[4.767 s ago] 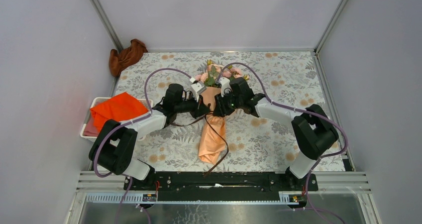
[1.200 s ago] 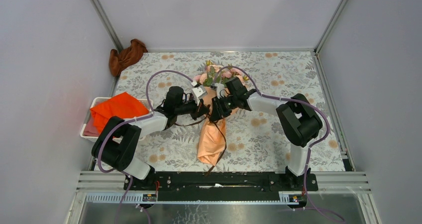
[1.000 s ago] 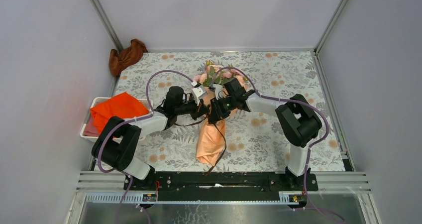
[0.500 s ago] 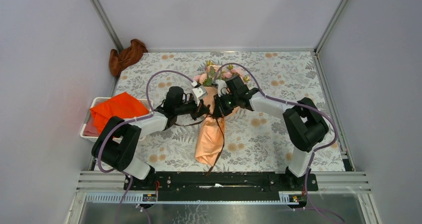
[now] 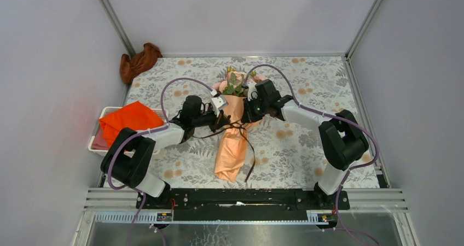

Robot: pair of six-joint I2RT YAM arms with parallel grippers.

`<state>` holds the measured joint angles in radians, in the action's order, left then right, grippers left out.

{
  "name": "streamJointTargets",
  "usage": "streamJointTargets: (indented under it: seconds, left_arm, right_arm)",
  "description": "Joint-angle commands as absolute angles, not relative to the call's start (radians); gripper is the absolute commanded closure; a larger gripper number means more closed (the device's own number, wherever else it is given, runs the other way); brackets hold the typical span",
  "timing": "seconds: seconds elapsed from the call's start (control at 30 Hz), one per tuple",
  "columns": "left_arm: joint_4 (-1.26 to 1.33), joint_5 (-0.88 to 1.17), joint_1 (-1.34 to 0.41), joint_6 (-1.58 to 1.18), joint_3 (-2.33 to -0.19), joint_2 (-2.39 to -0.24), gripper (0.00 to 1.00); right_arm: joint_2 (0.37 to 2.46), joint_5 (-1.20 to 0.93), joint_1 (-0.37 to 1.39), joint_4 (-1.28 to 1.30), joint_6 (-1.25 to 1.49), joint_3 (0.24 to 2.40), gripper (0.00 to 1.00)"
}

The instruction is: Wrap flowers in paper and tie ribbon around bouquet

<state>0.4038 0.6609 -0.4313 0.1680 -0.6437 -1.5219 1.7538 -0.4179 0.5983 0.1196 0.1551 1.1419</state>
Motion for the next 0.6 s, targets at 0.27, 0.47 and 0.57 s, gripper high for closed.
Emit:
streamJointTargets:
  seconds: [0.27,0.47,0.57]
  left_arm:
    - [0.335,0.448,-0.424,-0.062,-0.703,-1.543,1.0]
    - [0.257,0.286,-0.403,-0.235,-0.724,-1.588,1.0]
    - [0.217,0.209,-0.379,-0.265,-0.75,-1.616,1.0]
  right_arm:
    - [1.614,-0.301,0.536,0.053,0.245,0.987,1.0]
    - [1.574,-0.312,0.536,0.071,0.256,0.902,1.0]
    - [1.564,-0.31,0.523,0.066,0.271,0.854,1.0]
